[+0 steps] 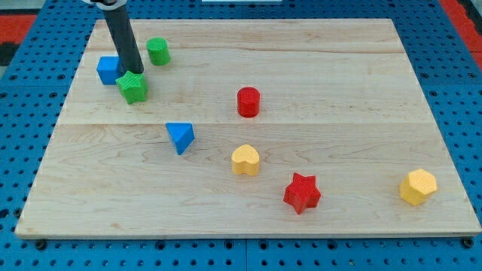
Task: Push the green circle into the green star
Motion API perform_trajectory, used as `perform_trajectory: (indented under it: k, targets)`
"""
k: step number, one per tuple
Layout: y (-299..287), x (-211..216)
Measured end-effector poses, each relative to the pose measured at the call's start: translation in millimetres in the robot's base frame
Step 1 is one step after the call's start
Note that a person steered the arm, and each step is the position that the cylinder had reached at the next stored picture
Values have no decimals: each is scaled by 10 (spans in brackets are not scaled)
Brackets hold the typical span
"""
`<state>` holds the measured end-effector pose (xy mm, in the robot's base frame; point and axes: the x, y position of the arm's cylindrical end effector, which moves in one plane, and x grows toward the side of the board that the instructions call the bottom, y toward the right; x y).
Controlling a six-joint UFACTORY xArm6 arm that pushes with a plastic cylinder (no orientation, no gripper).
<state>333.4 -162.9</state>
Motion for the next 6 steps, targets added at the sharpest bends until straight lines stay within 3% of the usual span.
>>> perform_trajectory:
  k: [1,2,3,5,6]
  targets:
    - [994,-23]
    - [1131,-659]
    - [562,-1000]
    - [-360,-93]
    - [-308,-90]
